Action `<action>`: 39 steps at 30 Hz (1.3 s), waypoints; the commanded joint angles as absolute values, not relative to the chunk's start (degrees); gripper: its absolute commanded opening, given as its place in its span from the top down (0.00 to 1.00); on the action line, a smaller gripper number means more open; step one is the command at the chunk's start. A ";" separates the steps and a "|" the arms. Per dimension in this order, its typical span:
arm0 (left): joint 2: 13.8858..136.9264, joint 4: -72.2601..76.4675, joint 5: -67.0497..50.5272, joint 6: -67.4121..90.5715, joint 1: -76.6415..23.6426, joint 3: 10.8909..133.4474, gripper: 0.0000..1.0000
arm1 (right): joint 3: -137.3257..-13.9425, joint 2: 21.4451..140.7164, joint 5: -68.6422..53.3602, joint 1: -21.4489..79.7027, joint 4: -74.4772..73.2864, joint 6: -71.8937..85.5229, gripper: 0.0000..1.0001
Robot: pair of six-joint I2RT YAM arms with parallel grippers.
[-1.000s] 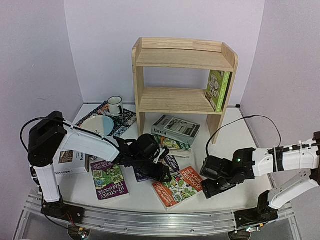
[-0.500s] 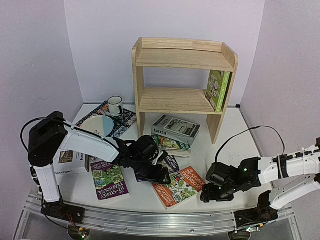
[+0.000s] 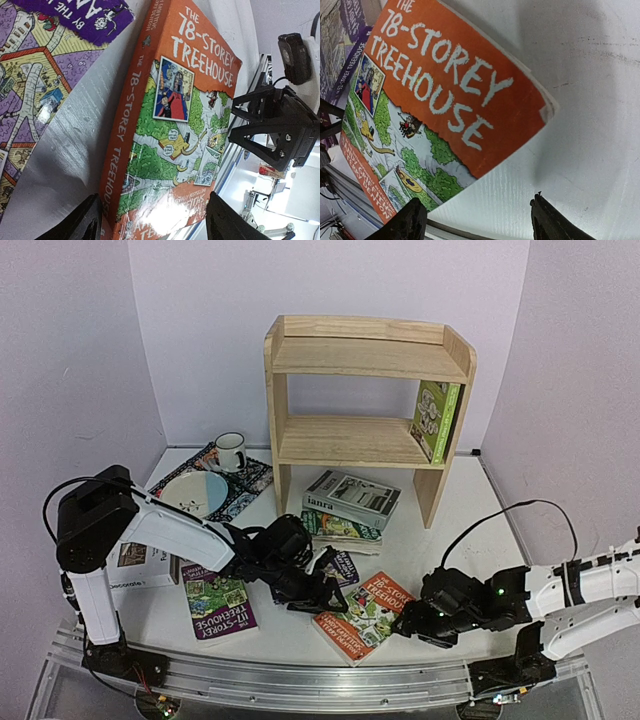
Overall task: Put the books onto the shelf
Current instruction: Move the book to the center of the board.
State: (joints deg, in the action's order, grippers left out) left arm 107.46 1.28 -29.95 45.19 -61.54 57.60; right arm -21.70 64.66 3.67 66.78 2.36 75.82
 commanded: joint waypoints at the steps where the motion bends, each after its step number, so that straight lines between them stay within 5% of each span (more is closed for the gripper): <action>1: 105.64 6.27 -33.24 46.42 -61.58 58.21 0.28 | -19.44 67.35 3.82 66.80 5.40 81.16 0.29; 15: 102.24 3.96 -27.83 45.02 -59.45 55.70 0.28 | -16.32 64.46 8.52 65.53 6.33 85.31 0.37; 39: 101.77 -2.76 -21.36 42.36 -58.71 57.98 0.27 | -26.08 64.71 10.66 65.48 -1.57 79.27 0.36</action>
State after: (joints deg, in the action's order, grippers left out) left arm 102.59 -2.51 -21.28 43.33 -58.92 55.88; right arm -22.78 60.85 9.28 65.73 1.23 77.61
